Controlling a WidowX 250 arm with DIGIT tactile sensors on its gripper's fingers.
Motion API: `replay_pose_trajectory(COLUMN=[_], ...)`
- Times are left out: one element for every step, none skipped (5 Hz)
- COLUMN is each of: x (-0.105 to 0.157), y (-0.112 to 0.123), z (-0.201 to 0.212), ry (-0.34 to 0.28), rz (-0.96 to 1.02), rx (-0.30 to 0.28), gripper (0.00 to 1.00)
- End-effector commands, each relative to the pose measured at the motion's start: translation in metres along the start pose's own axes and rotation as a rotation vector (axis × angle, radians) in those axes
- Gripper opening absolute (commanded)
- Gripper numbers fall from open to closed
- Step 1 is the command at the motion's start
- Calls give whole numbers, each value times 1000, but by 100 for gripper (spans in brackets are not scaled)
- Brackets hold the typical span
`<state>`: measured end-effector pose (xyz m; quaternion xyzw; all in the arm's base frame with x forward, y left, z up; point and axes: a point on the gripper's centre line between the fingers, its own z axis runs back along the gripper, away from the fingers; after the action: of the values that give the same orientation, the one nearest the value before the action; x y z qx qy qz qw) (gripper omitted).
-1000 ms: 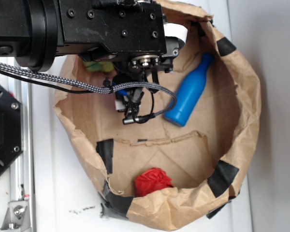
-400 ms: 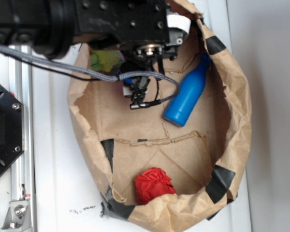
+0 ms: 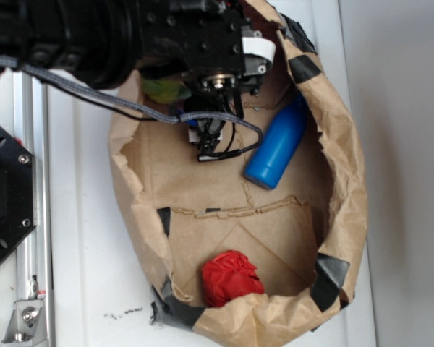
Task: Grab the green animal.
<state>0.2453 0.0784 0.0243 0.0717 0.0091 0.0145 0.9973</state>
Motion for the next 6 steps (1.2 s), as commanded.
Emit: replay_pose_trajectory(x=[-13, -33, -39, -40, -37, -29], y=[9, 7, 5, 6, 4, 5], z=[-18, -24, -22, -15, -9, -2], ry=[64, 73, 62, 30, 12, -2], rz=[73, 78, 96, 85, 77, 80], rx=[-110, -141, -158, -158, -161, -166], gripper=[100, 100, 0, 0, 0, 0])
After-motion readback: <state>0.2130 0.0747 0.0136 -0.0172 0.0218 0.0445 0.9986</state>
